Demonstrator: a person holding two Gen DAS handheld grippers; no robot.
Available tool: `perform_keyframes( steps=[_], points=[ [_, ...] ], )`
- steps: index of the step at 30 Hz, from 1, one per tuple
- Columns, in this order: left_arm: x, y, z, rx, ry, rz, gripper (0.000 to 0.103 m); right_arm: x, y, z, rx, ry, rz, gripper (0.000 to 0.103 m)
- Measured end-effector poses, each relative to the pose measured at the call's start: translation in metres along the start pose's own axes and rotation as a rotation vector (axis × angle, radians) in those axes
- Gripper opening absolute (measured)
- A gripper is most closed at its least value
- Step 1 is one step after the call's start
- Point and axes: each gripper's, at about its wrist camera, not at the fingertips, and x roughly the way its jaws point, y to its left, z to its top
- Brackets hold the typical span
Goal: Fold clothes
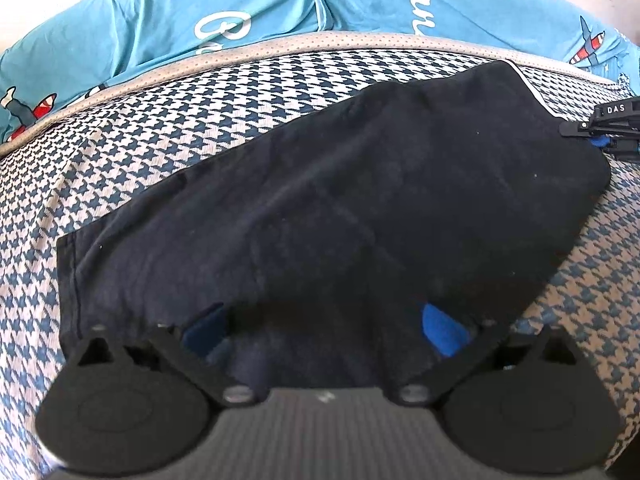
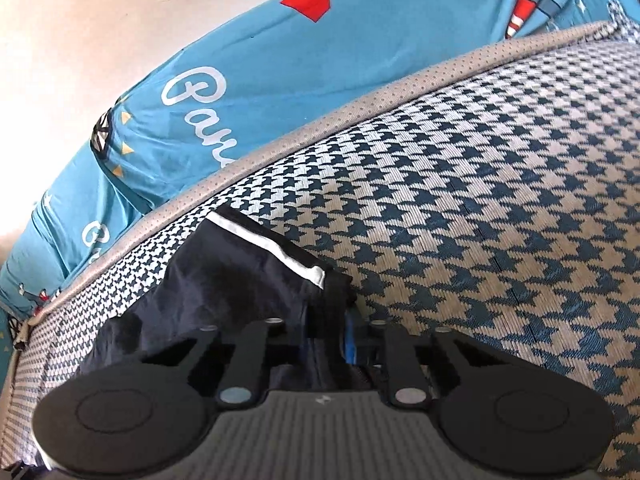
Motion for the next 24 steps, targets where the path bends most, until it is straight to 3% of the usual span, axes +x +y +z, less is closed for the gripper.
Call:
perform_keyframes(
  steps=[6,16,20,24],
  points=[
    [0.0,0.0,0.0,0.005,-0.001,-0.001,0.103,-0.019,0.034,0.0,-0.18,-0.086,-0.059,0.012],
    [0.001,0.002,0.0,-0.002,0.0,-0.002,0.103,-0.067,0.107,-0.031,-0.492,-0.227,-0.01,0.011],
    [0.0,0.004,0.001,-0.017,-0.002,0.002,0.103,-0.073,0.139,-0.055,-0.629,-0.215,0.05,0.011],
    [-0.001,0.007,0.002,-0.041,-0.002,0.002,0.103,-0.058,0.161,-0.081,-0.738,-0.137,0.079,0.011]
  ],
)
